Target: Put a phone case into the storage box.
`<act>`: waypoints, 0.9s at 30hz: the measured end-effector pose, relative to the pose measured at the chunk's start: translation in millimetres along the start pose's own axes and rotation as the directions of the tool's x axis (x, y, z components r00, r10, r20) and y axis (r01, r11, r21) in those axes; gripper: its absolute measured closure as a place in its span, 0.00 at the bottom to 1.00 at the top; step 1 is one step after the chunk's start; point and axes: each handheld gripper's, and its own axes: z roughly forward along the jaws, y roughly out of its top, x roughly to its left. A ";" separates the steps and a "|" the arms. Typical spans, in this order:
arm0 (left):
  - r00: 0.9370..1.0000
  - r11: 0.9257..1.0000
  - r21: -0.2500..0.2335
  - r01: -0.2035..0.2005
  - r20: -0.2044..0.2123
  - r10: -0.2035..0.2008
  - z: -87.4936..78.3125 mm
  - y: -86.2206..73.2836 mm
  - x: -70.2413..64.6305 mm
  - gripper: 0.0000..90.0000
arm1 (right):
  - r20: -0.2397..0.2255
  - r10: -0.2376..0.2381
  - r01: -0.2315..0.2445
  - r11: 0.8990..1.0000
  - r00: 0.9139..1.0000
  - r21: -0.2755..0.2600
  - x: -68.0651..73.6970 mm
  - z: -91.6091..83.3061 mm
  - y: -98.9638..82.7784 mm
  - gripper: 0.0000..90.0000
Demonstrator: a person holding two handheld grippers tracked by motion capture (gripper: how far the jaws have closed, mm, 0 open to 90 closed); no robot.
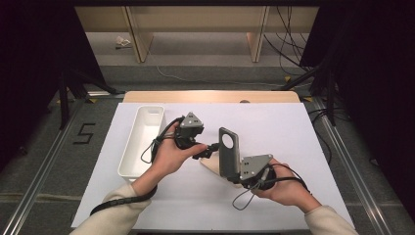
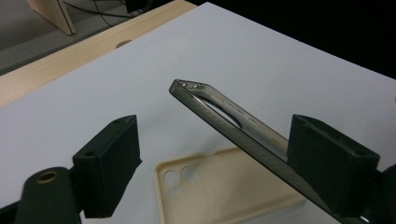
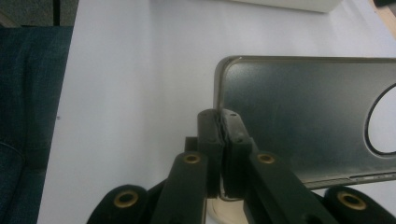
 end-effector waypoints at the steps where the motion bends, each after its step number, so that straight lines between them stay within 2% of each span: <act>1: 1.000 1.000 0.007 0.011 0.002 -0.011 2.5 1.8 0.9 0.19 | 0.001 -0.001 0.001 1.000 1.000 0.002 0.4 -0.1 0.4 0.99; 6: 0.999 0.997 0.059 0.051 -0.008 -0.051 16.7 8.2 6.1 0.22 | 0.003 -0.010 0.010 1.000 1.000 -0.003 0.9 0.3 1.9 0.99; 15: 0.995 0.991 0.097 0.097 -0.028 -0.095 29.7 15.9 10.4 0.29 | 0.004 -0.011 0.011 1.000 1.000 -0.006 1.5 0.1 2.8 0.99; 22: 0.983 0.978 0.103 0.182 -0.015 -0.181 35.6 16.8 14.8 0.38 | 0.006 -0.020 0.020 1.000 1.000 -0.003 1.6 0.7 3.1 0.99; 24: 0.981 0.973 0.119 0.196 -0.016 -0.196 37.3 16.5 15.0 0.42 | 0.006 -0.021 0.021 1.000 1.000 -0.002 2.0 0.6 3.4 0.99; 27: 0.973 0.966 0.118 0.229 -0.013 -0.230 39.2 16.4 17.0 0.47 | 0.008 -0.023 0.023 1.000 1.000 -0.002 2.3 0.9 3.9 0.99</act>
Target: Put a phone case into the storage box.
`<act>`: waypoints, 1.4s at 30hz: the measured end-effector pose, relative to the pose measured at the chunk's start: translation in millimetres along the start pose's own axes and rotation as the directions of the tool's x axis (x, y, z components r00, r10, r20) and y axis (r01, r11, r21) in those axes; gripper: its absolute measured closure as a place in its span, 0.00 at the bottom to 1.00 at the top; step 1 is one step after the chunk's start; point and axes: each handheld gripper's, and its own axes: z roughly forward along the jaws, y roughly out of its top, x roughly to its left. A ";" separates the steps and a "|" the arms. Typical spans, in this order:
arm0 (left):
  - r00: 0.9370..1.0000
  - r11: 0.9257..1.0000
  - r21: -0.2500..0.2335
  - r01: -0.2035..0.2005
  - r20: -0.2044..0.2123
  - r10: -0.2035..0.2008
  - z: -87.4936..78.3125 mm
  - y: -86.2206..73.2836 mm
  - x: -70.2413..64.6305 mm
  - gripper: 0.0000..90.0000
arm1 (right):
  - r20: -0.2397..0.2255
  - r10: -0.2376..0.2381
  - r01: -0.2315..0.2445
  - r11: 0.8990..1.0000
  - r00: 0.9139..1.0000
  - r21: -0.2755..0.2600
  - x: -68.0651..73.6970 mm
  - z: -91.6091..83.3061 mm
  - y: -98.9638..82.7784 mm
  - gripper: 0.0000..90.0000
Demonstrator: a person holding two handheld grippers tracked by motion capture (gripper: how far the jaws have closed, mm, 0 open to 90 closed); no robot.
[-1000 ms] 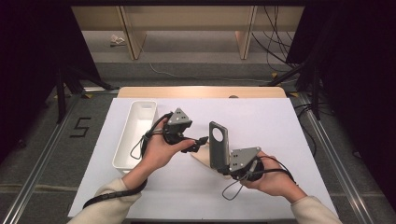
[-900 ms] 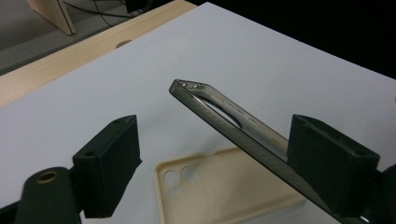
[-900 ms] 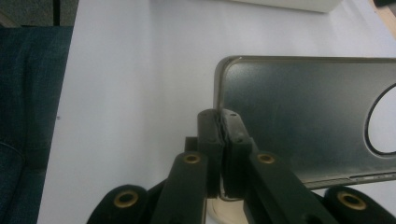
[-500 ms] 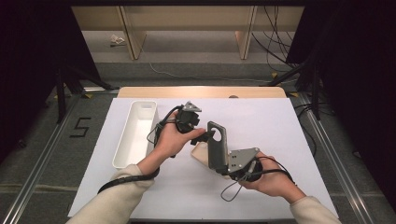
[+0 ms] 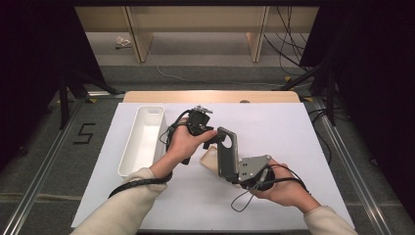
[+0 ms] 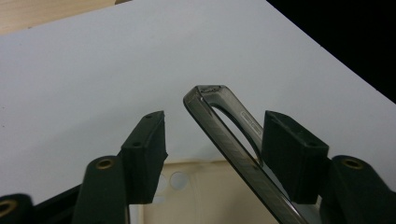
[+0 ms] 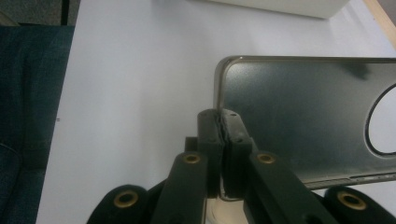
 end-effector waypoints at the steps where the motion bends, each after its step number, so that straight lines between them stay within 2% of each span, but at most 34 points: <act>1: 1.000 1.000 -0.003 0.012 0.002 -0.012 0.3 0.3 0.7 0.50 | -0.002 -0.001 0.001 1.000 1.000 0.001 0.1 0.0 0.1 0.99; 8: 0.999 0.999 0.014 0.039 0.007 -0.039 1.2 1.1 2.0 0.66 | -0.007 -0.016 0.016 1.000 1.000 0.012 2.0 1.4 1.7 0.99; 12: 0.998 0.998 0.014 0.056 0.010 -0.057 -0.6 1.8 1.5 0.70 | -0.007 -0.021 0.021 1.000 1.000 0.022 3.4 2.7 2.4 0.99; 18: 0.997 0.997 -0.002 0.071 0.040 -0.071 -4.0 2.3 -1.1 0.74 | -0.023 -0.031 0.032 0.999 0.999 0.033 5.4 5.6 2.8 0.99; 22: 0.997 0.998 -0.002 0.069 0.038 -0.069 -5.0 2.7 -2.3 0.76 | -0.026 -0.036 0.037 0.998 0.999 0.042 5.6 7.9 2.9 0.99; 27: 0.990 0.993 -0.029 0.115 0.086 -0.112 -6.8 3.3 -5.8 0.82 | -0.025 -0.035 0.037 0.997 0.999 0.073 6.1 12.1 1.1 0.99; 33: 0.986 0.991 -0.062 0.119 0.124 -0.111 -11.9 7.6 -17.8 0.89 | -0.019 -0.034 0.035 0.995 0.999 0.093 6.8 15.6 0.6 0.99; 34: 0.987 0.992 -0.068 0.110 0.124 -0.101 -13.1 8.6 -20.4 0.91 | -0.008 -0.045 0.046 0.994 0.999 0.097 5.3 16.0 0.6 0.99; 39: 0.990 0.993 -0.091 0.076 0.121 -0.065 -17.6 12.4 -27.6 0.92 | 0.007 -0.019 0.018 0.994 1.000 0.106 2.6 14.9 -3.0 0.99; 42: 0.991 0.992 -0.105 0.065 0.122 -0.053 -18.5 13.1 -28.6 0.93 | 0.031 -0.032 0.029 0.994 0.999 0.102 1.1 15.2 -2.8 0.99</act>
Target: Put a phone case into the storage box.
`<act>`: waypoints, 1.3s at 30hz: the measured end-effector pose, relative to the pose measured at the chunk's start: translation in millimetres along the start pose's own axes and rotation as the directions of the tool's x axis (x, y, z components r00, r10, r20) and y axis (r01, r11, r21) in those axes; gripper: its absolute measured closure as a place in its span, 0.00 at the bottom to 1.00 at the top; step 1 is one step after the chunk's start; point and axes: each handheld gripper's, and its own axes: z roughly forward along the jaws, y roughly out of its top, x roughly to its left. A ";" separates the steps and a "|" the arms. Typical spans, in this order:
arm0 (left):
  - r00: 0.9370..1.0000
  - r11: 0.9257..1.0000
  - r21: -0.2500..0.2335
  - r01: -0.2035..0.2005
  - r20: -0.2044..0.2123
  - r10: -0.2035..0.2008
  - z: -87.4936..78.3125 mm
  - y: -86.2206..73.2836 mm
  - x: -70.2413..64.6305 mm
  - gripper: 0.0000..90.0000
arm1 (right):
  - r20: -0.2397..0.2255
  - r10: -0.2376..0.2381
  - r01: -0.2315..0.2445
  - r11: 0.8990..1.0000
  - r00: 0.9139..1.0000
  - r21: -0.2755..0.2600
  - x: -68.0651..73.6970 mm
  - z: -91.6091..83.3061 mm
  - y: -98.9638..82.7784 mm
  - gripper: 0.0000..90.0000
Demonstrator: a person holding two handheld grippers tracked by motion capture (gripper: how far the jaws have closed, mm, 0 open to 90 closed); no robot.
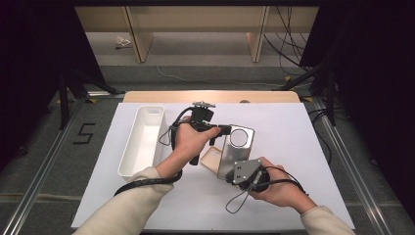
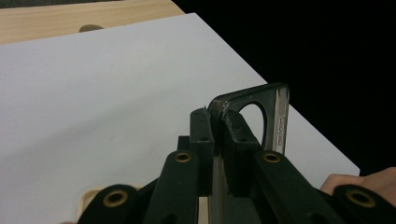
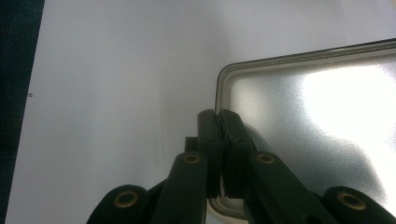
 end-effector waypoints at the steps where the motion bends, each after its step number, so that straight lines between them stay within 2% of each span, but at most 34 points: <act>1: 1.000 1.000 -0.005 -0.002 0.003 0.002 -0.3 0.1 -0.1 0.93 | 0.003 -0.001 0.001 1.000 1.000 0.002 -0.2 0.0 -0.1 0.98; 4: 1.000 1.000 -0.015 -0.022 -0.009 0.022 -1.1 -0.2 -0.4 0.93 | 0.025 0.013 -0.013 1.000 1.000 -0.003 -0.8 0.5 -1.2 0.97; 5: 1.000 1.000 -0.019 -0.023 -0.007 0.023 -1.3 -0.3 -0.1 0.93 | 0.018 0.022 -0.022 1.000 1.000 -0.002 -1.2 -0.3 -1.6 0.94; 6: 1.000 1.000 -0.020 -0.021 -0.005 0.021 -1.7 -0.4 0.4 0.93 | 0.039 0.020 -0.019 1.000 0.999 -0.015 -1.8 -0.1 -1.9 0.92; 7: 1.000 0.999 -0.026 -0.023 -0.007 0.023 -2.2 -0.5 0.8 0.93 | 0.032 0.042 -0.042 0.999 0.999 -0.013 -1.3 -1.6 -1.8 0.90; 9: 0.999 0.999 -0.031 -0.034 -0.017 0.033 -3.3 -0.3 1.6 0.93 | 0.067 0.041 -0.039 0.999 0.997 -0.038 -2.6 -2.0 -2.4 0.83; 12: 0.999 0.998 -0.043 -0.047 -0.027 0.046 -5.5 -0.4 3.7 0.93 | 0.087 0.068 -0.062 0.996 0.994 -0.065 -3.3 -5.3 -2.2 0.73; 14: 0.998 0.997 -0.047 -0.061 -0.036 0.060 -6.9 -0.6 5.0 0.92 | 0.086 0.098 -0.092 0.993 0.991 -0.080 -3.7 -7.0 -2.3 0.68; 16: 0.997 0.996 -0.052 -0.067 -0.041 0.065 -8.3 -0.8 6.0 0.93 | 0.098 0.106 -0.096 0.991 0.989 -0.098 -4.4 -7.0 -2.8 0.60; 21: 0.994 0.994 -0.063 -0.093 -0.060 0.089 -12.5 -0.8 8.9 0.92 | 0.113 0.135 -0.121 0.985 0.984 -0.121 -4.6 -6.7 -3.5 0.49; 26: 0.991 0.991 -0.077 -0.114 -0.075 0.108 -16.8 -0.6 11.4 0.92 | 0.112 0.186 -0.168 0.973 0.976 -0.158 -6.8 -9.4 -6.8 0.39; 30: 0.990 0.989 -0.087 -0.121 -0.085 0.114 -21.5 -0.6 14.2 0.92 | 0.113 0.237 -0.213 0.959 0.965 -0.187 -9.6 -13.5 -12.2 0.34; 39: 0.986 0.984 -0.111 -0.136 -0.111 0.124 -35.6 -0.7 23.3 0.92 | 0.110 0.349 -0.313 0.916 0.931 -0.252 -13.6 -24.0 -23.6 0.24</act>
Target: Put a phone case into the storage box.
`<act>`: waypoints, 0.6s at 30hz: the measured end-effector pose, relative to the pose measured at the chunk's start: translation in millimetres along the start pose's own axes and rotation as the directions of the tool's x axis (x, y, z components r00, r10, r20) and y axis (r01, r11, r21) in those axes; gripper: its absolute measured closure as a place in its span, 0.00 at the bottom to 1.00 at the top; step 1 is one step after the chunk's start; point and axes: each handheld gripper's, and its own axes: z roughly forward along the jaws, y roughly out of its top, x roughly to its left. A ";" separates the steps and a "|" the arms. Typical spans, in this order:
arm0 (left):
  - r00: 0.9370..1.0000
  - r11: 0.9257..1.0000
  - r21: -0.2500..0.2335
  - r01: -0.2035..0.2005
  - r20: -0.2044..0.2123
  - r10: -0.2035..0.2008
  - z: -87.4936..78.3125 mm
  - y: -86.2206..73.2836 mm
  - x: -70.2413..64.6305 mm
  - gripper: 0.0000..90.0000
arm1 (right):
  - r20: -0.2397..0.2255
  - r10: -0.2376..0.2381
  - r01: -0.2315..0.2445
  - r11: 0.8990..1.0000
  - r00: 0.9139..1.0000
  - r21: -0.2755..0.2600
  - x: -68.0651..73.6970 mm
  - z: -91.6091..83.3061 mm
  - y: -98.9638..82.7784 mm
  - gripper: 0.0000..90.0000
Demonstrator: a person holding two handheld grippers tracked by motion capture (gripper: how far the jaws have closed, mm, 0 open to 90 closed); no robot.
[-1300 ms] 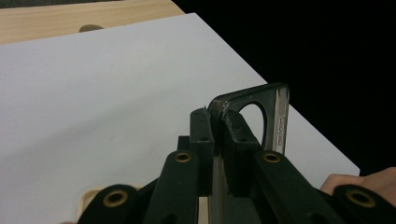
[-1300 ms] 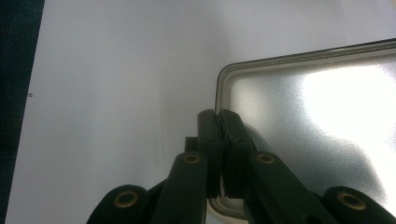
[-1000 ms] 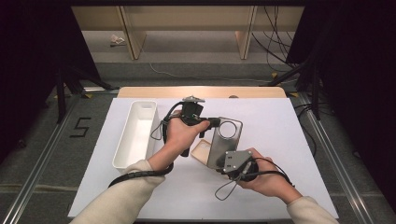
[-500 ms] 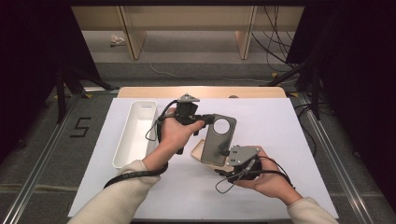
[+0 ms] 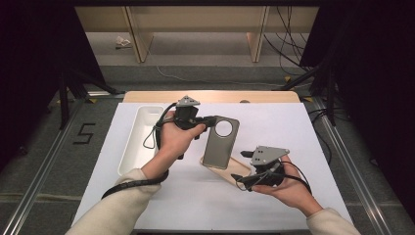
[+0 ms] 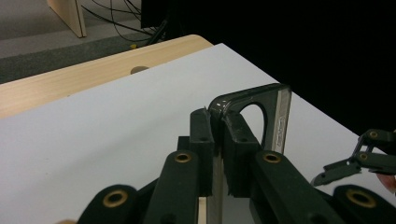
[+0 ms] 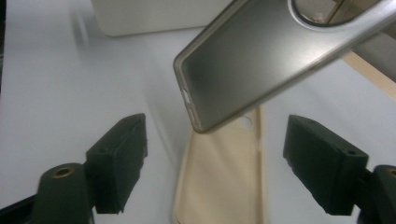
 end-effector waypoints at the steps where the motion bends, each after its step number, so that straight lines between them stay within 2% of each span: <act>1: 1.000 1.000 -0.003 -0.001 -0.002 0.001 -1.6 0.0 1.0 0.92 | 0.004 0.012 -0.011 1.000 1.000 -0.007 -0.8 -1.1 -0.7 0.23; 7: 1.000 1.000 -0.011 -0.012 -0.014 0.012 -10.9 -0.2 6.7 0.92 | 0.026 0.065 -0.064 0.998 0.998 -0.027 -4.6 -5.4 -5.4 0.23; 18: 1.000 0.999 -0.031 -0.007 -0.026 0.006 -25.6 0.6 16.2 0.92 | 0.049 0.132 -0.129 0.990 0.990 -0.059 -10.6 -11.7 -11.3 0.21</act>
